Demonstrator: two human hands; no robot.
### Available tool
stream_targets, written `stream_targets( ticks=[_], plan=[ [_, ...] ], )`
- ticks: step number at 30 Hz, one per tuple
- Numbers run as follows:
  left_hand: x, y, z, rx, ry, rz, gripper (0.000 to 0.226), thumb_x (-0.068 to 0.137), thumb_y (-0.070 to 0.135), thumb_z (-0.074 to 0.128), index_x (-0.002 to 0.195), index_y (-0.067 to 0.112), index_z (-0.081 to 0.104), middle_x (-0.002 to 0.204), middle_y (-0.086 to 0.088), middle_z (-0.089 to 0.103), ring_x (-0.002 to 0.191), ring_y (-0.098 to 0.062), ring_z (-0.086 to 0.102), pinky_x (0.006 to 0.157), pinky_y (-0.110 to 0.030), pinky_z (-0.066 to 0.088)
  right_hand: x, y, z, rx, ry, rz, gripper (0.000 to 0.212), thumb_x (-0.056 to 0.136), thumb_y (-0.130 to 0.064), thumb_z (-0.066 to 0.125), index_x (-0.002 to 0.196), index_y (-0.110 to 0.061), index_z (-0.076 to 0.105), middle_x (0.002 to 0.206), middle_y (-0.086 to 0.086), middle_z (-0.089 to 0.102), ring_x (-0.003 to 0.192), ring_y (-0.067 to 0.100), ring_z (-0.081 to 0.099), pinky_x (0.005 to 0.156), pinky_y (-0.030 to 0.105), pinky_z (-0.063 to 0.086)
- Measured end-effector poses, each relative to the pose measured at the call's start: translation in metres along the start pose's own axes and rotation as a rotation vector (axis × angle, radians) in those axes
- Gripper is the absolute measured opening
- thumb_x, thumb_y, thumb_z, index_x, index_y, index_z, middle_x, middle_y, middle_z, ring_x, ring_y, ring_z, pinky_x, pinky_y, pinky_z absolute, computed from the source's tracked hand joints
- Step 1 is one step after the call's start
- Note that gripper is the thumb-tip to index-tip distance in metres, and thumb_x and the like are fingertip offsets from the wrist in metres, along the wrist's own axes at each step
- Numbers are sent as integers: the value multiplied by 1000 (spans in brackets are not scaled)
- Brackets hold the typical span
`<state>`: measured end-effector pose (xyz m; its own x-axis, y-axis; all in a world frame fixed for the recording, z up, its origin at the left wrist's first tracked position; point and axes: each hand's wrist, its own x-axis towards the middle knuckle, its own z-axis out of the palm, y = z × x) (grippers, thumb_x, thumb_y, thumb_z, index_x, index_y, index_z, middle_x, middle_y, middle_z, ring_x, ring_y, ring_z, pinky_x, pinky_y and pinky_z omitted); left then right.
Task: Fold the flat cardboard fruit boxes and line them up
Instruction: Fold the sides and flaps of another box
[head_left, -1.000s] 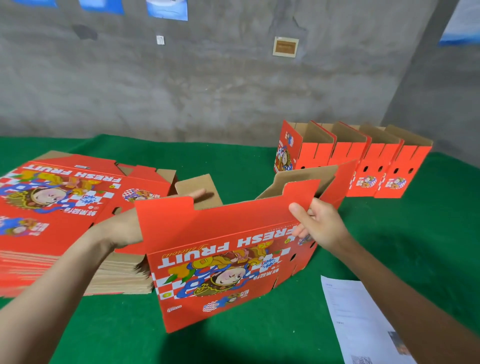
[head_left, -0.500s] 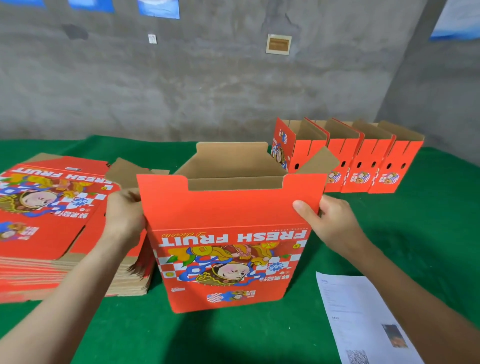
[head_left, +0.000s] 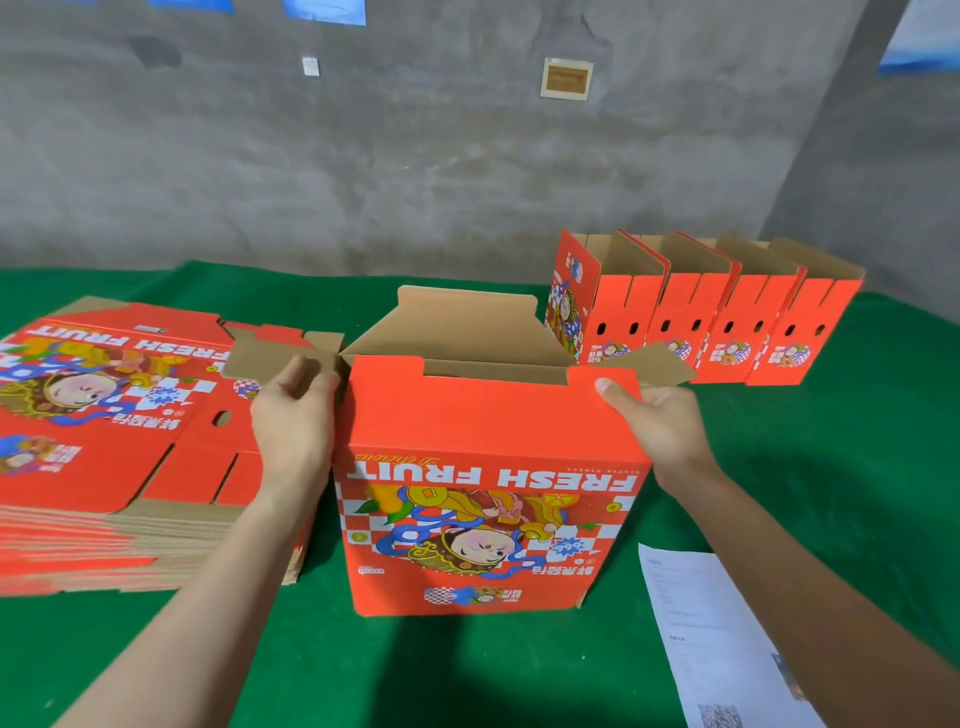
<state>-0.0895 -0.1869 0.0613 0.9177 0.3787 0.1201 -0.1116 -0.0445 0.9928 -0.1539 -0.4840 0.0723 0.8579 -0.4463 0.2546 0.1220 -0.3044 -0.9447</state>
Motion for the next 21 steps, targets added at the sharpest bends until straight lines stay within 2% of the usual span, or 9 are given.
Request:
stream_targets(
  ticks=[2,4,6,8,9,12,15,18,21],
  plan=[
    [-3,3,-4,132,-40,99,63,77,33,72,129,4,53,124,0,60,113,-19,58,101,-33,43,1,4,-1,-60,-22,-46,42,86,-11,68,46,-23,66,81,-22,67,68,-8,62,64,11,49],
    [-2,7,-7,346,-38,233,57,72,33,79,121,11,59,114,2,62,106,-20,59,91,-31,46,0,2,0,-137,-32,-64,43,85,-11,69,46,-29,66,96,-28,62,81,-18,58,66,-1,41],
    [2,13,-7,570,-50,298,60,70,32,80,120,9,58,119,-15,61,119,-34,51,94,-44,46,-1,1,1,-279,-37,-44,13,84,-18,71,97,-17,74,127,-6,57,114,1,54,96,14,40],
    [2,18,-6,702,-63,308,71,70,30,81,129,5,51,127,-25,53,131,-40,36,99,-53,39,-1,0,-1,-436,-57,-42,63,82,-23,73,139,-12,46,144,3,44,133,18,40,107,29,29],
    [1,20,-5,740,-66,314,76,71,30,81,133,5,47,129,-26,51,134,-40,30,101,-55,36,0,-3,-3,-465,-67,-77,71,82,-24,73,143,-14,39,146,2,41,137,20,35,109,31,26],
    [-2,24,-4,825,-73,339,83,73,30,80,141,7,39,133,-27,49,139,-40,22,104,-58,31,6,-16,-7,-711,-169,-204,60,84,-31,70,138,-23,48,155,-3,28,142,27,25,116,45,17],
    [-1,24,-4,871,-93,379,79,74,26,79,140,7,41,134,-27,48,136,-43,24,102,-60,32,16,-33,-3,-1104,-276,-256,55,84,-38,61,137,-38,45,158,-13,15,144,35,5,111,61,-5],
    [-2,24,-3,865,-117,394,83,74,19,78,145,9,35,143,-27,40,142,-40,18,110,-56,26,21,-50,9,-1398,-444,-368,65,83,-31,56,142,-43,33,159,-11,11,145,38,-11,103,65,-20],
    [-1,24,-3,881,-145,419,88,73,20,79,147,11,32,146,-24,36,142,-40,17,111,-57,24,26,-63,21,-1514,-631,-259,84,82,-14,51,149,-44,11,160,-10,3,146,36,-6,109,66,-7]
  ],
)
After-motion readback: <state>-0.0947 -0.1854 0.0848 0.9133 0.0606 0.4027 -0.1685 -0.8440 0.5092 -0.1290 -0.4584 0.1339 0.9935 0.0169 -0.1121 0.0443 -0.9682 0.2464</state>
